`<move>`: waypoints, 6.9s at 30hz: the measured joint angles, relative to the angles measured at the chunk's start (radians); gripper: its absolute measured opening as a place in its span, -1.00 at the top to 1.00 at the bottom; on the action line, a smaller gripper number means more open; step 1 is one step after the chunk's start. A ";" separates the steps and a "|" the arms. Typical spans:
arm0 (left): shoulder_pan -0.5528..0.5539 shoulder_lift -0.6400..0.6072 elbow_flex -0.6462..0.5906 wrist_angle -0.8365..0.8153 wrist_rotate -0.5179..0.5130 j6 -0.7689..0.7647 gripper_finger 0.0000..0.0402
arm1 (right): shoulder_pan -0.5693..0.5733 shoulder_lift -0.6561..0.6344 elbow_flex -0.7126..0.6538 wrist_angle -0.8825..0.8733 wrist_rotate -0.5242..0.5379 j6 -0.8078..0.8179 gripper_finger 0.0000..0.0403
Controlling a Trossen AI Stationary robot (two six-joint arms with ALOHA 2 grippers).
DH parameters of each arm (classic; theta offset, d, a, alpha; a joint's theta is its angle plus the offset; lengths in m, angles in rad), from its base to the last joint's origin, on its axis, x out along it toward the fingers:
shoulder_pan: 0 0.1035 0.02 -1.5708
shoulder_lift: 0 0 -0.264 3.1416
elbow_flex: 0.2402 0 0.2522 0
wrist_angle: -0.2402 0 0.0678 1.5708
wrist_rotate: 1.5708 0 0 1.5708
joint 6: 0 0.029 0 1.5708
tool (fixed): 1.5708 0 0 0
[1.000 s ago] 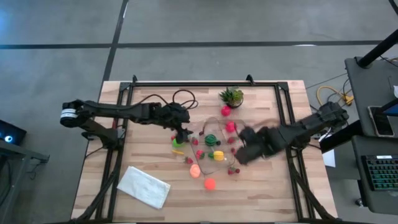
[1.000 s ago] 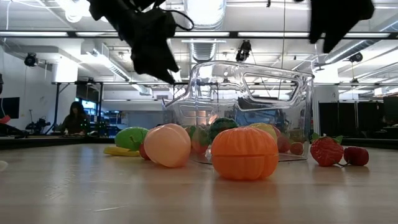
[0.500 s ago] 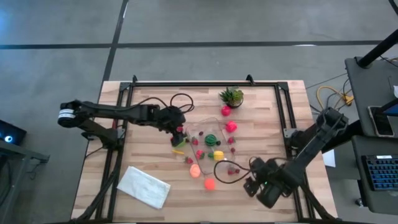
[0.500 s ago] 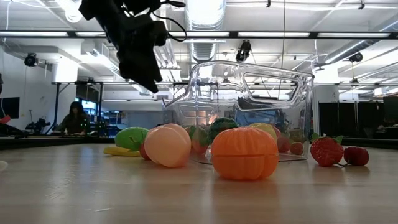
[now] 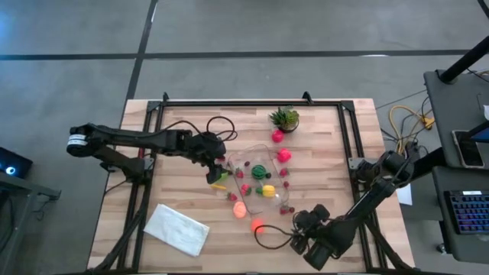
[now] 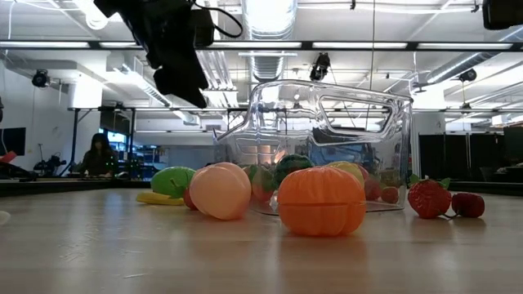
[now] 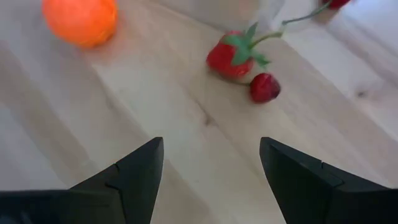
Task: Pick and placing Produce into tupperware
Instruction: Put the red cherry into the transparent bin, then put the red apple into the transparent bin
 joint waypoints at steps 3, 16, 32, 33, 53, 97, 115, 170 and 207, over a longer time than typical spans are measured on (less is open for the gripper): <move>0.000 -0.011 0.000 0.002 0.005 -0.001 -0.33 | -0.005 -0.012 -0.028 -0.010 0.001 0.040 -0.25; 0.001 -0.019 -0.006 0.004 0.005 -0.001 -0.33 | -0.057 -0.078 -0.131 0.047 -0.006 -0.114 0.01; 0.001 -0.017 -0.018 0.005 0.005 -0.001 -0.33 | -0.119 -0.131 -0.211 0.179 -0.028 -0.568 -0.29; 0.001 -0.017 -0.018 0.005 0.005 -0.001 -0.33 | -0.120 -0.130 -0.215 0.193 -0.041 -0.595 -0.30; 0.000 -0.017 -0.019 0.006 0.004 -0.001 -0.33 | -0.175 -0.130 -0.254 0.250 -0.083 -0.679 -0.14; 0.001 -0.010 -0.032 0.031 0.004 -0.026 -0.33 | -0.199 -0.129 -0.341 0.402 -0.105 -0.660 0.35; 0.000 -0.010 -0.032 0.031 0.004 -0.026 -0.33 | -0.198 -0.132 -0.245 0.272 -0.115 -0.614 0.62; -0.005 -0.032 -0.195 0.050 0.108 -0.046 -0.33 | -0.526 -0.164 0.223 0.176 0.179 -0.348 -0.27; 0.040 -0.003 -0.191 0.190 -0.051 -0.102 -0.33 | -0.926 -0.577 -0.313 0.109 -0.270 -0.436 -0.11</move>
